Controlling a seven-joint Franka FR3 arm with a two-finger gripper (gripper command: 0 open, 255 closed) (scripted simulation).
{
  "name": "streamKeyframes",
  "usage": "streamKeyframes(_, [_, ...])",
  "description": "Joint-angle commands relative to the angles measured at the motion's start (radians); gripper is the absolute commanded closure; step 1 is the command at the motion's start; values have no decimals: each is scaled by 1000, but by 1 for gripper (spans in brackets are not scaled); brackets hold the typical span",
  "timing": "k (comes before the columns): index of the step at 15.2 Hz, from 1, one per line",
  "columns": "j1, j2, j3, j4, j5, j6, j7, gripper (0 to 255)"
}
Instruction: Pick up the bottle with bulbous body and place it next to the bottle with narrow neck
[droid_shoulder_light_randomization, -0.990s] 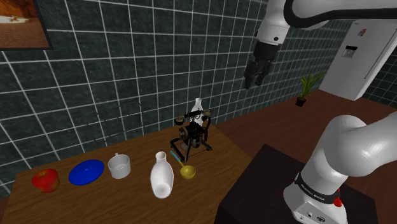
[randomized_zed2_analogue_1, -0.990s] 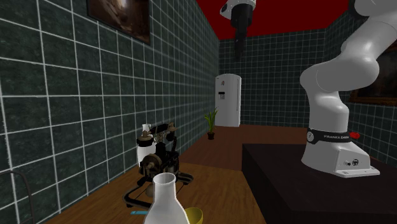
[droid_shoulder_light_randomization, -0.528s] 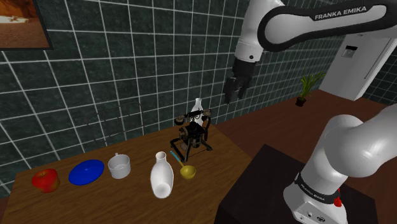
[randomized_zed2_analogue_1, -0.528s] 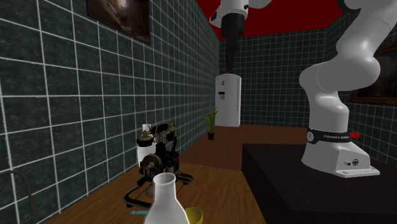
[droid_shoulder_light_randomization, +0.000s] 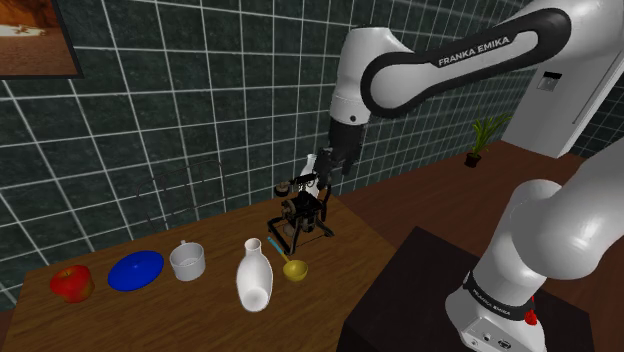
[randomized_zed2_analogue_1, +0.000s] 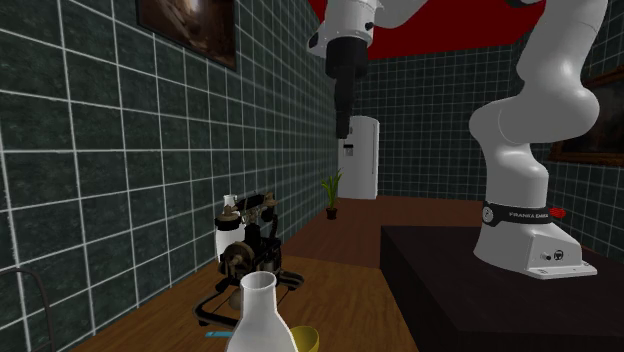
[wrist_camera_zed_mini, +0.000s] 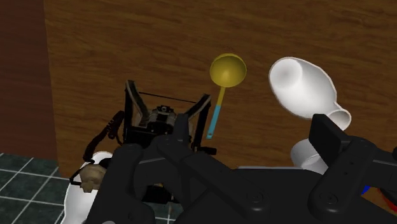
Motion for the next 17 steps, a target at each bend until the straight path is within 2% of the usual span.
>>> streamKeyframes(1, [6, 76, 26, 13, -4, 62, 27, 0])
streamKeyframes(8, [29, 332, 104, 119, -67, 203, 150, 0])
streamKeyframes(13, [61, 525, 132, 232, -152, 268, 254, 0])
streamKeyframes(17, [105, 681, 129, 344, -226, 296, 332, 0])
